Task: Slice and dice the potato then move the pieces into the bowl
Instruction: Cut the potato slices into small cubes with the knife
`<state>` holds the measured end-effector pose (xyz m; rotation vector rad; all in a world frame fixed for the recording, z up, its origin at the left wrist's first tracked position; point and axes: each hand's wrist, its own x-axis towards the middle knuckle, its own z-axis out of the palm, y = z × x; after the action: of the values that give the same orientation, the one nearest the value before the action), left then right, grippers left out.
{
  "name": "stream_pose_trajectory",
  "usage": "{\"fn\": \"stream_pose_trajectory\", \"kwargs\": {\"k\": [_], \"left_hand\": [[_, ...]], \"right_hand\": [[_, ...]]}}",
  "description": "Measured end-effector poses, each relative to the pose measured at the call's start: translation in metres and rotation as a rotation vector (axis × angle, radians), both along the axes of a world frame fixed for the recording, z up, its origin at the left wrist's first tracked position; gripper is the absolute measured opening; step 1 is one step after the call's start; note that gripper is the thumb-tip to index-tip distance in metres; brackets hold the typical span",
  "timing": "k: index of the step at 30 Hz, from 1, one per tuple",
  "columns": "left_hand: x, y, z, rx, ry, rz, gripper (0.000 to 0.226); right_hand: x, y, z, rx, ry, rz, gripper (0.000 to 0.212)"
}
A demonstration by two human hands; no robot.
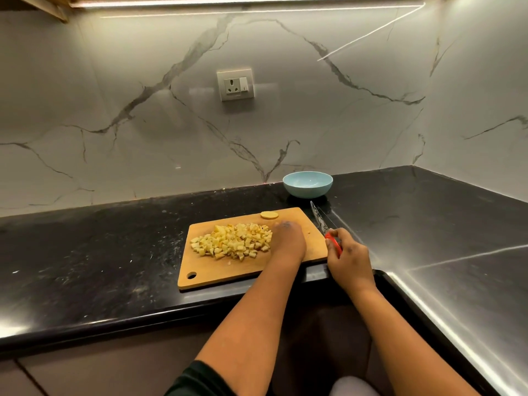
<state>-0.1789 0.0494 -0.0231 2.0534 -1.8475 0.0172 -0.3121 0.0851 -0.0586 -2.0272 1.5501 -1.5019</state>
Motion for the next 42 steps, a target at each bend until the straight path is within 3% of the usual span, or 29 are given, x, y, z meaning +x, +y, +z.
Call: {"fn": "stream_pose_trajectory", "kwargs": {"k": [10, 14, 18, 23, 26, 31, 42], "left_hand": [[0.03, -0.002, 0.009, 0.112, 0.204, -0.244, 0.036], [0.041, 0.003, 0.003, 0.014, 0.342, -0.262, 0.044], [0.041, 0.008, -0.008, -0.137, 0.347, -0.23, 0.046], [0.042, 0.011, -0.002, -0.263, 0.358, -0.233, 0.046], [0.045, 0.007, 0.001, -0.199, 0.287, -0.173, 0.037], [0.045, 0.002, 0.007, -0.107, 0.2, -0.142, 0.03], [0.045, -0.015, 0.021, 0.132, 0.227, -0.185, 0.026]], "right_hand": [[-0.003, -0.007, 0.0, 0.062, 0.042, 0.003, 0.008], [-0.005, -0.016, 0.004, 0.151, 0.056, 0.007, 0.01], [-0.005, -0.023, 0.012, 0.297, 0.077, 0.034, 0.016], [-0.012, -0.037, 0.027, 0.499, 0.236, 0.114, 0.017], [-0.018, -0.038, 0.029, 0.518, 0.276, 0.16, 0.015], [-0.019, -0.033, 0.02, 0.43, 0.14, 0.177, 0.017], [-0.018, -0.031, 0.023, 0.46, 0.129, 0.184, 0.017]]}}
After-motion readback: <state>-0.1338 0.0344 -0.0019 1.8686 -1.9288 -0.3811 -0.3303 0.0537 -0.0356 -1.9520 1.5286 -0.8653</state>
